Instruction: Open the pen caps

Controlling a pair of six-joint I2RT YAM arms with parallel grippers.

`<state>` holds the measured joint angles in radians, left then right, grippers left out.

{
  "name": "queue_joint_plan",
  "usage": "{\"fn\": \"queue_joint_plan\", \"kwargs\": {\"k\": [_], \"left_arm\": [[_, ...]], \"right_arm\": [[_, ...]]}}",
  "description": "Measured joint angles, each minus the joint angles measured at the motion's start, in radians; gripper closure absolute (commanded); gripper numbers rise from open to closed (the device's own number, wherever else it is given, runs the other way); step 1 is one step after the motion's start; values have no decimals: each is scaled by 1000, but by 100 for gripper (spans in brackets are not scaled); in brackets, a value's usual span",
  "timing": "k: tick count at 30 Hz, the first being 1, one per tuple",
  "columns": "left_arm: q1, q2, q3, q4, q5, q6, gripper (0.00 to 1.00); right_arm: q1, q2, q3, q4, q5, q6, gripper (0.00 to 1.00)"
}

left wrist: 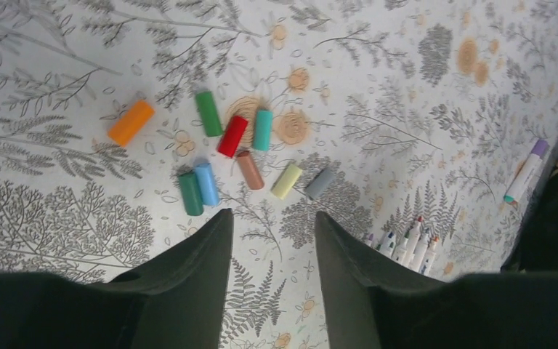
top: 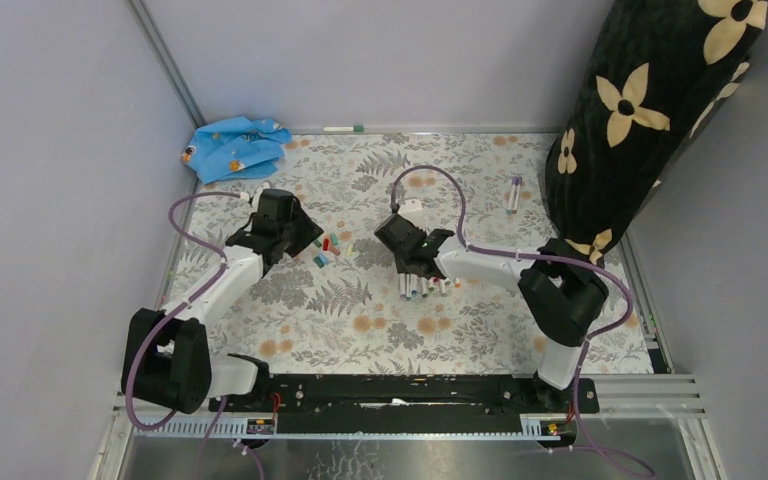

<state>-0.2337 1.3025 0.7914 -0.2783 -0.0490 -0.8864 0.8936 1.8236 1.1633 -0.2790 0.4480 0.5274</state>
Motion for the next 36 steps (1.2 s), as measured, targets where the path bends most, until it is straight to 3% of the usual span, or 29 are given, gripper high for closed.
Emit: {"fn": "queue_joint_plan", "kwargs": {"k": [5, 12, 16, 26, 36], "left_arm": [[-24, -25, 45, -10, 5, 4, 34], [-58, -42, 71, 24, 70, 8, 29], [-80, -32, 88, 40, 102, 12, 29], [-120, 15, 151, 80, 128, 34, 28], [-137, 67, 153, 112, 131, 33, 28]], "right_arm": [[-59, -69, 53, -41, 27, -39, 55], [-352, -105, 91, -45, 32, -86, 45], [-480, -32, 151, -50, 30, -122, 44], [-652, 191, 341, -51, -3, -182, 44], [-734, 291, 427, -49, -58, -217, 44]]}}
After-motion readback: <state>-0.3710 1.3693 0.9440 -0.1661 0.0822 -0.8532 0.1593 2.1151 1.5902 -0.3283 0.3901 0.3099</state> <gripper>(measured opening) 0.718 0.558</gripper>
